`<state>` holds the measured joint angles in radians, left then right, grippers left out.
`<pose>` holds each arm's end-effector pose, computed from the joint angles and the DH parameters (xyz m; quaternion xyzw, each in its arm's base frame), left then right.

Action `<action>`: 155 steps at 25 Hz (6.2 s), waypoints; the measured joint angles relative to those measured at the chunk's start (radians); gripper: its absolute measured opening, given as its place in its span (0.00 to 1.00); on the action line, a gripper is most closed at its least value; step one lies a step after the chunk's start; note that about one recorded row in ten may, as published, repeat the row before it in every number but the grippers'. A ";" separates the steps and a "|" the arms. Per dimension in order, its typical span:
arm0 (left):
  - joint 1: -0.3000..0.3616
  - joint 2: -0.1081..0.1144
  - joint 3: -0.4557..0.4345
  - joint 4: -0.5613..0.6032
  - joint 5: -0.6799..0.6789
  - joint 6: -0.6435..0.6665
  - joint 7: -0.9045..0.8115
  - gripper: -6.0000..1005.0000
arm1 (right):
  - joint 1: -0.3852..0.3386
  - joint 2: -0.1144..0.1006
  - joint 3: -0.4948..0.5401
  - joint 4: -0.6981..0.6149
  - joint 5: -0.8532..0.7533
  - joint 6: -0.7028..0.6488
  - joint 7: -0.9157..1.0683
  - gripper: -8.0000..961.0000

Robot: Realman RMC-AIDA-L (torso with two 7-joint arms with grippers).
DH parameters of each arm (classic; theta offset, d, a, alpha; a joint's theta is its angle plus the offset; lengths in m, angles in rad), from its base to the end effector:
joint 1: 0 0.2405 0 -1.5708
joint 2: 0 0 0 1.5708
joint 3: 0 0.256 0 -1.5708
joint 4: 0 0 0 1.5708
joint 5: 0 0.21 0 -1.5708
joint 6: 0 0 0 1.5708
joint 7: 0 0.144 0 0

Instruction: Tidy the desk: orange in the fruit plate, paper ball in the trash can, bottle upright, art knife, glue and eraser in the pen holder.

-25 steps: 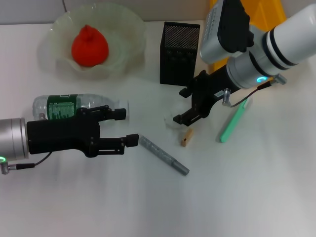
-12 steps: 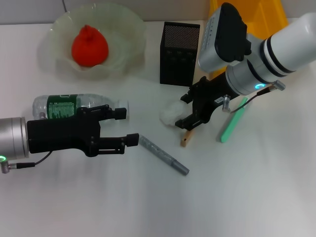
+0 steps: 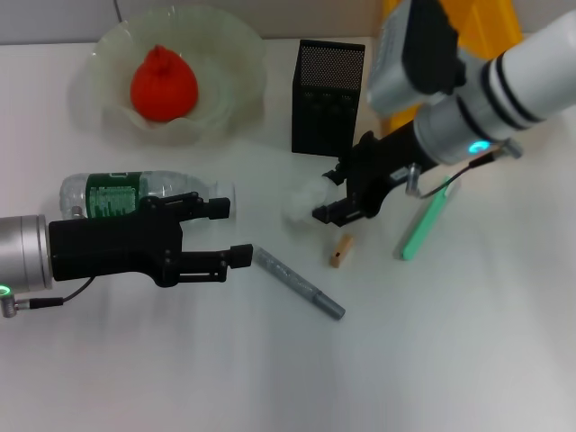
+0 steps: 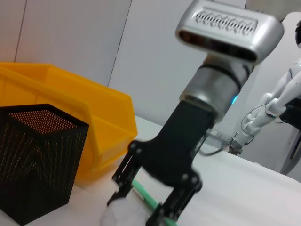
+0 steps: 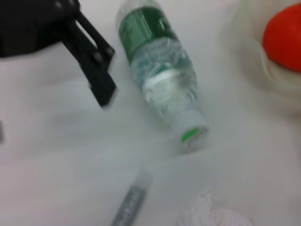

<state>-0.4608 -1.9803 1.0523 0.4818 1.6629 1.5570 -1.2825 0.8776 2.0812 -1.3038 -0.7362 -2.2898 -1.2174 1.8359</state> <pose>-0.2756 0.3000 -0.0136 -0.9377 -0.2129 -0.2652 0.0711 0.1606 0.3991 -0.0684 -0.9893 0.0909 -0.0768 0.0841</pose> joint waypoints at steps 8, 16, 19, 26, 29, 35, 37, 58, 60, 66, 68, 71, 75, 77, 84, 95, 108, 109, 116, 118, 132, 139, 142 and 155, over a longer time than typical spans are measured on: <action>0.001 0.000 0.000 0.000 0.000 0.000 0.000 0.84 | -0.047 -0.017 0.299 -0.317 -0.007 -0.322 0.132 0.55; 0.000 0.000 0.000 0.000 0.000 0.000 0.000 0.84 | -0.064 -0.061 0.609 -0.375 -0.009 -0.254 0.176 0.55; -0.001 0.000 0.000 0.000 0.000 0.000 0.000 0.84 | -0.086 -0.064 0.624 -0.371 -0.019 -0.154 0.177 0.55; -0.007 0.000 0.000 0.001 0.000 0.000 -0.001 0.84 | -0.095 -0.062 0.603 -0.288 -0.057 0.004 0.177 0.54; -0.011 0.000 0.000 0.001 0.000 0.000 -0.001 0.84 | -0.091 -0.057 0.579 -0.258 -0.077 0.059 0.178 0.54; -0.012 0.001 0.000 0.001 0.000 0.000 -0.001 0.84 | -0.091 -0.048 0.549 -0.245 -0.087 0.102 0.182 0.61; -0.012 0.001 0.000 0.001 0.000 0.000 -0.001 0.84 | -0.092 -0.046 0.548 -0.245 -0.088 0.117 0.182 0.67; -0.013 0.001 0.002 0.003 0.000 0.006 -0.002 0.84 | -0.262 -0.084 0.609 -0.165 0.540 -0.271 -0.089 0.81; -0.013 0.000 0.002 0.004 0.000 0.007 -0.002 0.84 | -0.280 -0.089 0.623 -0.135 0.539 -0.355 -0.135 0.81; -0.020 0.000 0.002 0.002 0.000 0.008 0.001 0.84 | -0.335 -0.090 0.620 -0.060 0.474 -0.495 -0.252 0.81; -0.024 0.000 0.002 0.002 0.000 0.008 0.001 0.84 | -0.346 -0.087 0.616 -0.030 0.439 -0.502 -0.283 0.81; -0.030 -0.001 0.002 0.001 0.000 0.003 0.001 0.84 | -0.356 -0.083 0.615 0.027 0.385 -0.489 -0.338 0.81; -0.040 -0.002 0.002 0.002 0.002 -0.002 0.002 0.84 | -0.360 -0.082 0.615 0.085 0.325 -0.467 -0.392 0.81; -0.047 -0.004 0.000 0.006 0.021 -0.010 0.001 0.84 | -0.361 -0.080 0.615 0.100 0.289 -0.454 -0.408 0.81; -0.092 -0.014 -0.008 0.022 0.087 -0.060 -0.004 0.84 | -0.360 -0.061 0.612 0.114 0.227 -0.378 -0.441 0.81; -0.195 -0.049 0.000 0.281 0.378 -0.211 -0.168 0.84 | -0.354 -0.056 0.574 0.127 0.223 -0.352 -0.452 0.81; -0.299 -0.091 0.120 0.397 0.780 -0.278 -0.313 0.84 | -0.353 -0.056 0.581 0.127 0.222 -0.350 -0.437 0.80; -0.299 -0.091 0.138 0.401 0.793 -0.287 -0.323 0.84 | -0.353 -0.056 0.582 0.127 0.222 -0.350 -0.437 0.80; -0.306 -0.092 0.223 0.404 0.857 -0.343 -0.371 0.80 | -0.355 -0.056 0.583 0.127 0.223 -0.350 -0.437 0.80; -0.307 -0.092 0.227 0.404 0.858 -0.344 -0.372 0.78 | -0.356 -0.056 0.583 0.127 0.225 -0.349 -0.437 0.80; -0.305 -0.094 0.237 0.415 0.847 -0.321 -0.377 0.50 | -0.356 -0.056 0.583 0.127 0.230 -0.349 -0.437 0.80; -0.286 -0.085 0.061 0.475 0.713 -0.179 -0.360 0.44 | -0.360 -0.055 0.583 0.127 0.230 -0.349 -0.437 0.80; -0.284 -0.084 0.024 0.476 0.701 -0.161 -0.351 0.44 | -0.361 -0.055 0.583 0.127 0.231 -0.349 -0.437 0.80; -0.181 -0.011 -0.288 0.433 0.457 -0.001 -0.262 0.44 | -0.357 -0.055 0.580 0.127 0.231 -0.349 -0.444 0.80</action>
<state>-0.6419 -1.9910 0.7644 0.9146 2.1199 1.5563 -1.5449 0.5207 2.0264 -0.7240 -0.6090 -2.0585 -1.5662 1.3917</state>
